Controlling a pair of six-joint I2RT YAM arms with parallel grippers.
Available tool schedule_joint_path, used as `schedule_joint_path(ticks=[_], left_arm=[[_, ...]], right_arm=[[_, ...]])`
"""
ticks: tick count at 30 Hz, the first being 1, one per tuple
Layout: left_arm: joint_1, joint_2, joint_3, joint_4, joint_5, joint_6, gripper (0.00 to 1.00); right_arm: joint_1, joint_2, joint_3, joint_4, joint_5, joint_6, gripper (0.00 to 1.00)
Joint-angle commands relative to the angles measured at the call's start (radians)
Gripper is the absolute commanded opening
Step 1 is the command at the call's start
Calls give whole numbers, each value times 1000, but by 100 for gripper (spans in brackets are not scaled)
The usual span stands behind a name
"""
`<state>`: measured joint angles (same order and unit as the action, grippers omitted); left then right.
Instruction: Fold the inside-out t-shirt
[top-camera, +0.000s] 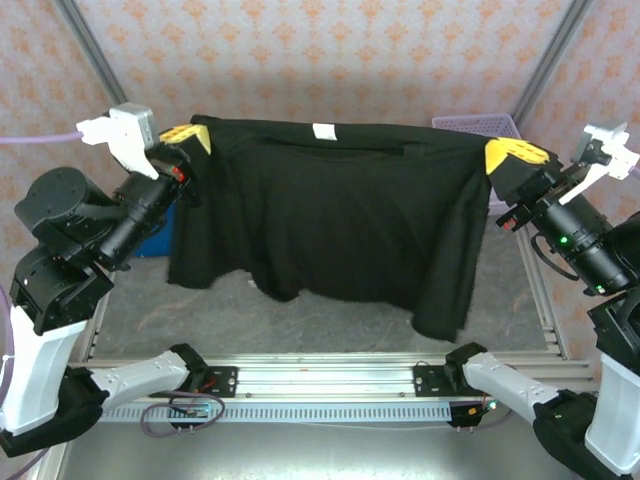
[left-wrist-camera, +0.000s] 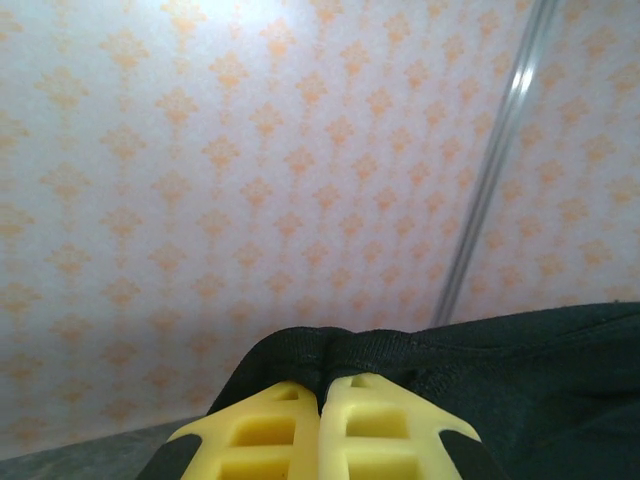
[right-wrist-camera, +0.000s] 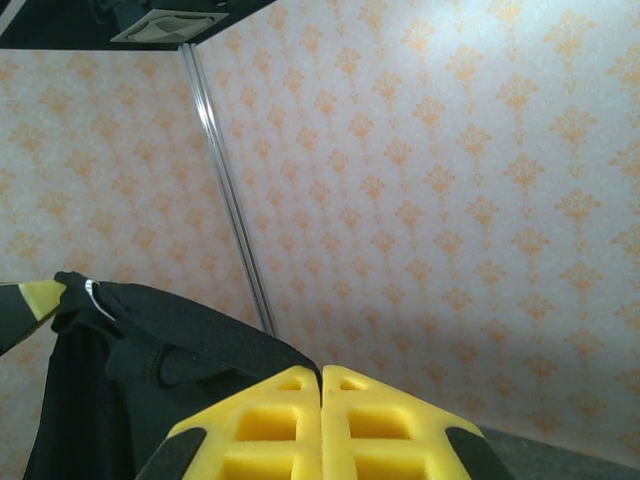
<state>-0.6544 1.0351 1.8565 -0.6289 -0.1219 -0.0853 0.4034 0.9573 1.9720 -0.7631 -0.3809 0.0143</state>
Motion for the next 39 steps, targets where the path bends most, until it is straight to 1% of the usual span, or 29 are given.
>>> schedule_joint_path(ticks=[1,3,4,7,8,10,11,12,14,15,17,18,19,20,22,24,26,27,28,30,32,35,37,39], left_arm=[[17,53,98,-69,-280,89,0],[28,116,130,-75,-344,117,0],[52,156,144,-85,-347,116,0],[207,258,146,-96,-228,38,0],[252,296,139,-88,-203,21,0],[293,393,136,-60,-180,21,0],[297,439,152,-62,-161,26,0],[299,495,172,-66,-134,31,0],[300,598,209,-72,-118,38,0],[303,653,240,-95,-118,32,0],[310,715,276,-131,-92,23,0],[310,723,272,-128,-83,24,0],[311,720,264,-118,-77,26,0],[311,712,254,-109,-68,27,0],[311,690,242,-107,-51,27,0],[311,660,218,-102,-50,26,0],[311,629,188,-95,-59,25,0],[311,614,171,-93,-65,25,0],[310,602,157,-92,-72,25,0],[311,577,125,-83,-83,24,0],[311,558,100,-72,-84,23,0],[312,548,92,-74,-94,24,0],[312,545,92,-75,-95,24,0],[312,542,94,-78,-93,25,0]], right_arm=[[-10,43,39,-3,123,8,0],[-10,72,29,3,175,-8,0],[-11,94,15,14,214,-16,0],[-11,169,-19,56,360,-63,0],[-11,212,-36,79,424,-83,0],[-17,300,-69,134,524,-117,0],[-25,346,-72,152,529,-122,0],[-31,405,-68,160,508,-120,0],[-35,517,-52,157,431,-101,0],[-34,571,-47,146,361,-91,0],[-27,643,-65,138,217,-75,0],[-8,662,-108,151,154,-80,5],[6,664,-142,168,121,-91,10],[35,661,-210,197,80,-111,17],[74,657,-310,250,33,-121,29],[111,671,-419,314,-36,-90,43],[146,698,-505,405,-83,-23,49],[167,718,-538,438,-104,-1,51],[201,742,-558,466,-96,21,58],[261,811,-570,497,-71,69,63],[301,876,-588,567,-37,159,65],[314,936,-641,723,-17,264,64],[319,976,-658,817,-33,284,64],[322,1012,-657,868,-56,289,65]])
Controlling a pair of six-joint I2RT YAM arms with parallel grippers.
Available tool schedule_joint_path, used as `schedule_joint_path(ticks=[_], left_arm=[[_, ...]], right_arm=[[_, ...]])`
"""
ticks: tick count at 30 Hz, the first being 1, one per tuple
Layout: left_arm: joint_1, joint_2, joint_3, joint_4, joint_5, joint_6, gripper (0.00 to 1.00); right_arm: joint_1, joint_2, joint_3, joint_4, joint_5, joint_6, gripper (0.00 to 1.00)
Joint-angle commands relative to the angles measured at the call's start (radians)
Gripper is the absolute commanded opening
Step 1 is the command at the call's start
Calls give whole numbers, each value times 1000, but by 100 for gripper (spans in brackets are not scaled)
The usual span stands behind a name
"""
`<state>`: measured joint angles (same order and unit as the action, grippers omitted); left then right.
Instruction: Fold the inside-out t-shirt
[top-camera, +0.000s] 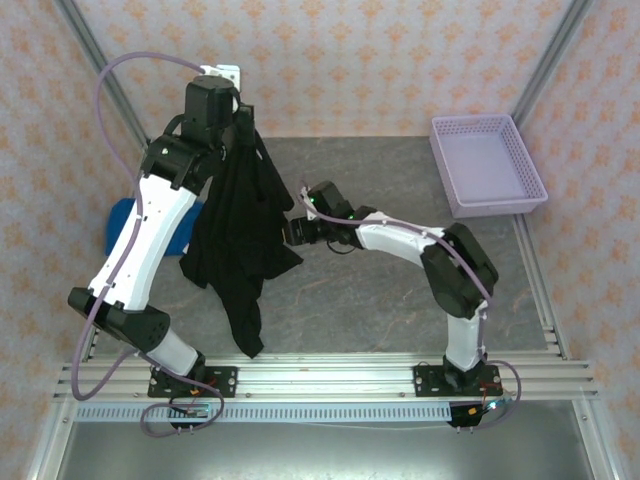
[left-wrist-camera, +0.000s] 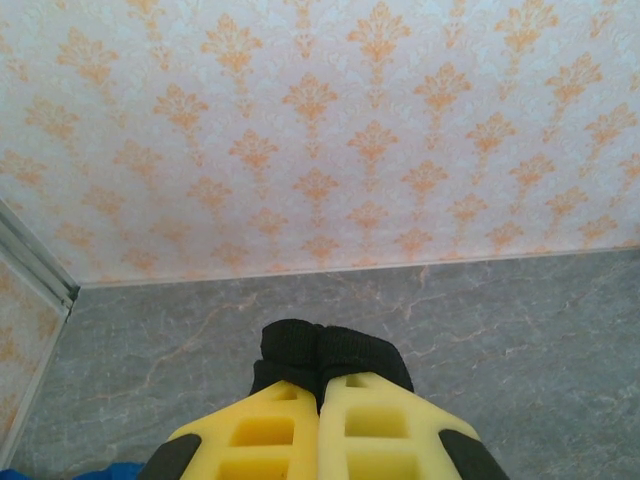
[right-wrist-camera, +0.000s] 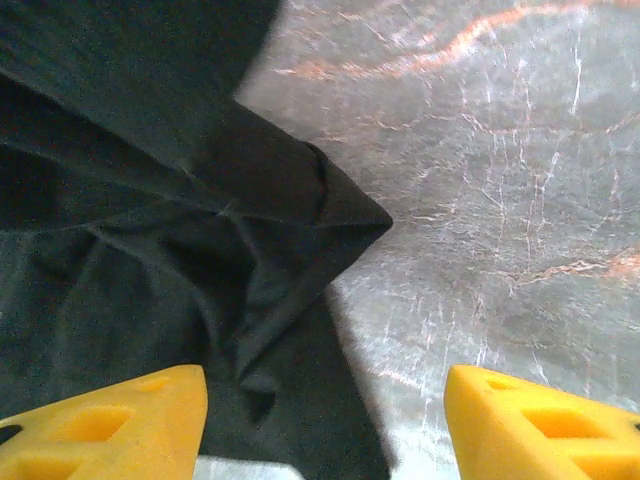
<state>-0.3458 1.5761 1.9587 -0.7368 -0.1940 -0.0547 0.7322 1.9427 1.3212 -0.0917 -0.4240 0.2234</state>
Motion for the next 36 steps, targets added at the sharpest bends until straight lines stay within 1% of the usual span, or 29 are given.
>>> schedule_joint_path(ticks=[1,3,12,16,18,19,24,25,27,28,29,30,33,35,36], left_arm=[[4,-1,-8,30,-21,-5,0],[5,-6,-9,29,-24,-4,0],[8,-15,-11,35,-20,-5,0],[13,-19,-9,39,-19,-5,0],[16,-21,-7,36,-16,-7,0],[19,-22,-7,38,-15,-8,0],[30,-28,-10,41,-10,-13,0],[32,-28,-10,41,-9,-14,0],[39,-28,-10,40,-7,-19,0],[43,-29,-9,37,-7,-22,0],[45,-32,-10,33,-8,-21,0],[47,-37,-12,30,-13,-21,0],[53,-80,-28,26,-37,-24,0],[54,-142,-57,33,-28,-42,0],[54,-177,-77,44,-7,-53,0]], right_arm=[[-4,45,-4,225,-26,84,66],[0,74,-7,274,-45,90,66],[3,206,55,314,35,127,65],[3,261,90,337,13,164,62],[7,285,105,352,6,180,59],[10,299,116,357,-3,188,55],[16,326,160,378,-22,213,31],[16,320,166,372,-13,207,23],[13,286,159,345,22,174,12],[9,244,138,327,45,145,4],[2,194,110,313,64,117,0],[-6,149,84,304,77,100,0],[-52,-98,-40,212,152,-2,0],[-75,-319,-99,108,224,-95,0],[-82,-405,-109,57,255,-136,0]])
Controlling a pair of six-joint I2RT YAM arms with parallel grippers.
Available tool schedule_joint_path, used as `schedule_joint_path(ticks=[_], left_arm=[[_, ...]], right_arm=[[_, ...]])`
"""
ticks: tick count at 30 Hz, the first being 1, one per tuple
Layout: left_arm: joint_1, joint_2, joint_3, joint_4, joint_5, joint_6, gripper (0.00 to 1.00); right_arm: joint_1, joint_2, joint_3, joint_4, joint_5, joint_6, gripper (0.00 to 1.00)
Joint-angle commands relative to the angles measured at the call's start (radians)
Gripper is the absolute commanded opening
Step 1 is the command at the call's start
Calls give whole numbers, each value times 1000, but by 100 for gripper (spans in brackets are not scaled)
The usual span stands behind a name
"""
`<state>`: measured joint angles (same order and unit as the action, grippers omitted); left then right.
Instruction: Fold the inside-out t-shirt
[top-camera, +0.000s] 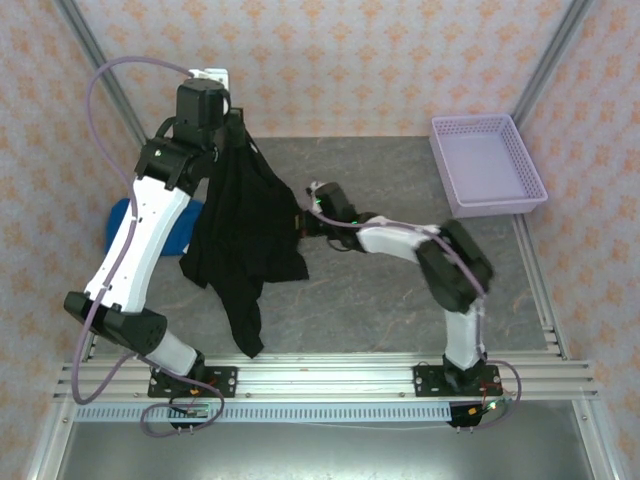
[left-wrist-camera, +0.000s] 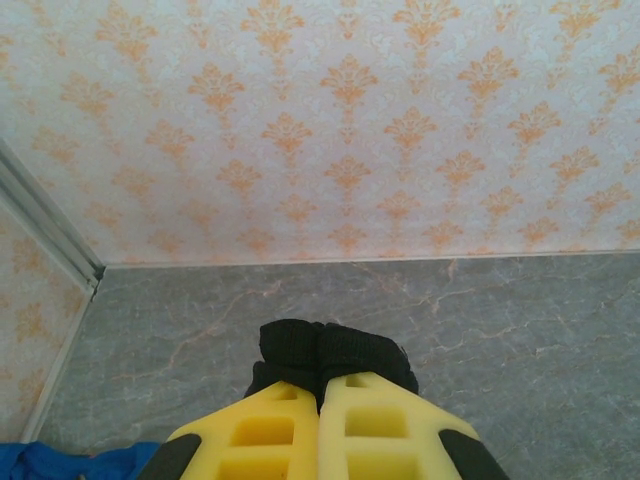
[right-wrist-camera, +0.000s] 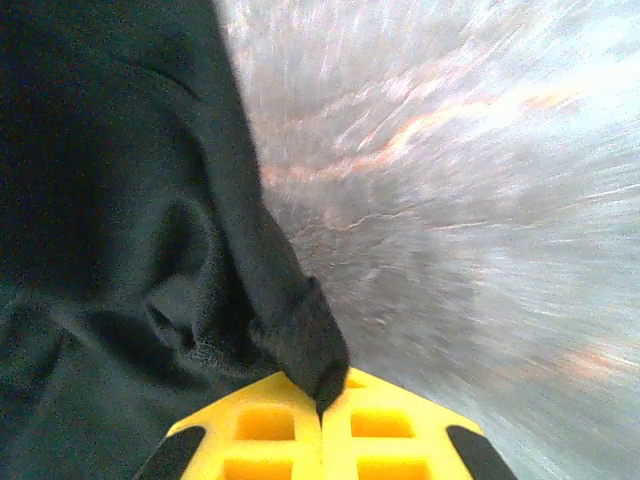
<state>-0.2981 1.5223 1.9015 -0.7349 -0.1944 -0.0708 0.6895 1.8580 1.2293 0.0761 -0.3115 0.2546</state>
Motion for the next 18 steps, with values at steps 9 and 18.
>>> schedule_joint_path(ticks=[9,18], left_arm=[[0,-416,-101,144,217,-133,0],[-1,-544,13,99,402,-240,0]], right_arm=[[-42,-860,222,-564,336,-398,0],[-36,-1000,480,-710,294,-410,0]])
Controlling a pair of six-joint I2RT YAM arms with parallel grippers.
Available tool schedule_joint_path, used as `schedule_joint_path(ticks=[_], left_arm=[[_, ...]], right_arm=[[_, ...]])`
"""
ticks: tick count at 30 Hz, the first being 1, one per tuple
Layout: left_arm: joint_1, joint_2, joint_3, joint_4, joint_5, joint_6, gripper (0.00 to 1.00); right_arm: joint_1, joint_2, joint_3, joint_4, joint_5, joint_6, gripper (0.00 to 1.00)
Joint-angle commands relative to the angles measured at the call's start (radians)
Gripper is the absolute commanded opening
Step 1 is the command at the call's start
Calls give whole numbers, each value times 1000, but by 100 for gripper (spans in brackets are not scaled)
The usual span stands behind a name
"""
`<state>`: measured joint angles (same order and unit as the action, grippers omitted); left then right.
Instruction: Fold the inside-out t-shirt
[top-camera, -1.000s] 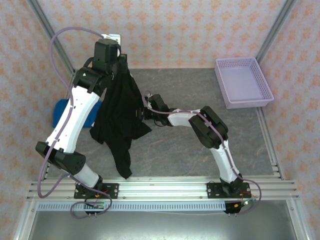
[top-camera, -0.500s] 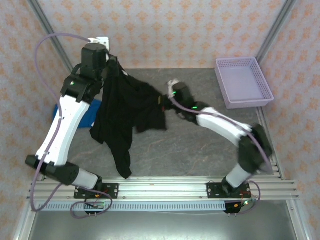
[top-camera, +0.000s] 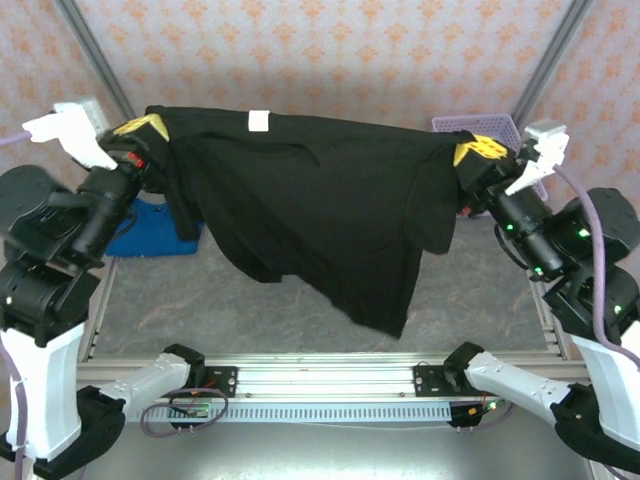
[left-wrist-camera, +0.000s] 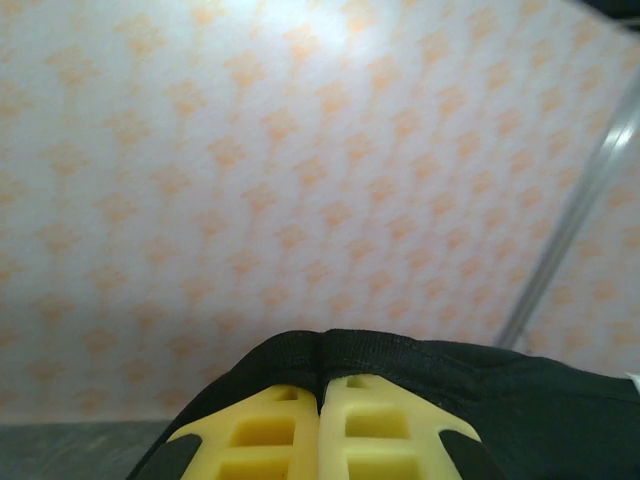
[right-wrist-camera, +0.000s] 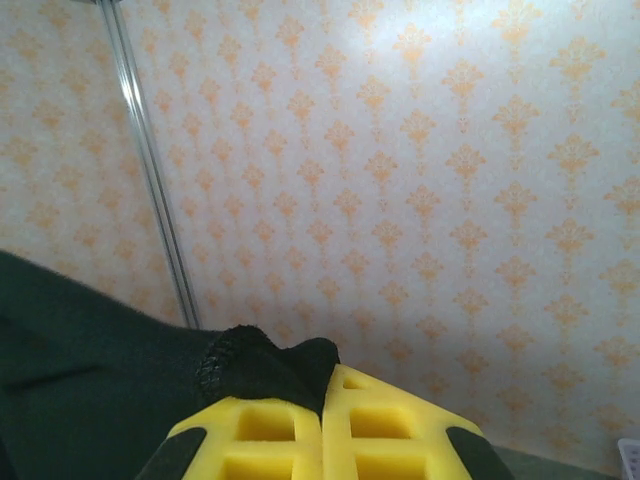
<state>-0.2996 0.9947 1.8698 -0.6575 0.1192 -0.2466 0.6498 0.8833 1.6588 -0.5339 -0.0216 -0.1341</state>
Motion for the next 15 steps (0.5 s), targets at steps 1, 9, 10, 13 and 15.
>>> schedule_joint_path(ticks=[1,9,10,13,15], left_arm=[[0,-21,53,21,99,-76,0],[0,35,75,-5,16,-66,0],[1,58,79,-9,-9,-53,0],[1,149,92,-18,-92,-12,0],[1,226,92,-12,-140,10,0]], right_arm=[[3,-35,72,-108,3,-19,0],[4,-2,100,-107,166,-54,0],[4,14,97,-95,213,-70,0],[2,92,112,-64,340,-125,0],[-15,173,131,-44,405,-160,0]])
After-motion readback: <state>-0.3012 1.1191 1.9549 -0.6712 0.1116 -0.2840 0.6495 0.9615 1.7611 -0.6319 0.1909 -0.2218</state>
